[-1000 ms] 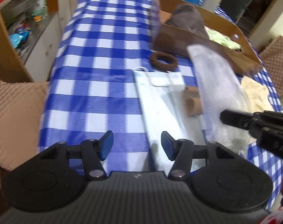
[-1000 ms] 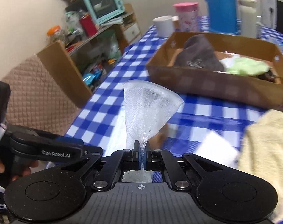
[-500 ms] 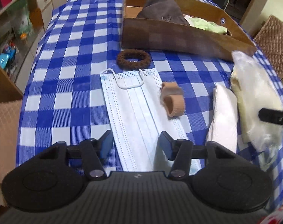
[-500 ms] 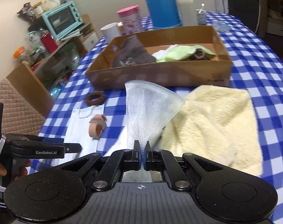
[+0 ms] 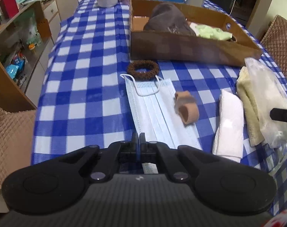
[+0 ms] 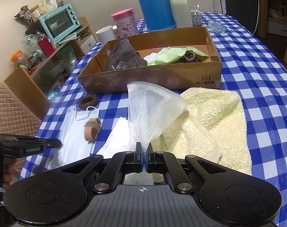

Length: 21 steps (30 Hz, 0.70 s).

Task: Organize soft objects
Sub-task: 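Close the left tool on the edge of the blue mask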

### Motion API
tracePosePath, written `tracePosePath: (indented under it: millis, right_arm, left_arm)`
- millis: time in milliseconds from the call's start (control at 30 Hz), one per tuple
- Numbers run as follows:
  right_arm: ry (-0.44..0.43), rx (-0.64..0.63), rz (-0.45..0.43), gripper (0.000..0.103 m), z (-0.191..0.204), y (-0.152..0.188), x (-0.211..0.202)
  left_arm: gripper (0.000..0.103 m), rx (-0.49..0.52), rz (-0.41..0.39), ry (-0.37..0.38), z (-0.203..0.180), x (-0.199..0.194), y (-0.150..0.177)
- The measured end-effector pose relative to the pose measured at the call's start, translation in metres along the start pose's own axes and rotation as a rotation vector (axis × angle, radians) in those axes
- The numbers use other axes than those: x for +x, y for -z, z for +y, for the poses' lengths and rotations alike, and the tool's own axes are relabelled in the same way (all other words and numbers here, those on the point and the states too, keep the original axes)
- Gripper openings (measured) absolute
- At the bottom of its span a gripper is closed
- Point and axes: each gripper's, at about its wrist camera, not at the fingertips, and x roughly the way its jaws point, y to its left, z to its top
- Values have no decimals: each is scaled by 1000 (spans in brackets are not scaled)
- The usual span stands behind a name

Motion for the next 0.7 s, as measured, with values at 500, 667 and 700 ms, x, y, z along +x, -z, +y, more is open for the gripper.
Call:
tracePosePath:
  millis: [500,667,700]
  right_arm:
    - [-6,20,-15,3,-10,-5,-2]
    - [-6,24,-15,3,-11,-6,-3]
    - [-5,26,-14,3,-11,-6,-3]
  left_arm:
    - [0,84,-96,-66,23,-65,-19]
    - [0,48,13,-42,15,-26,-5]
    - [2,42,28,-43,16,-19,-2]
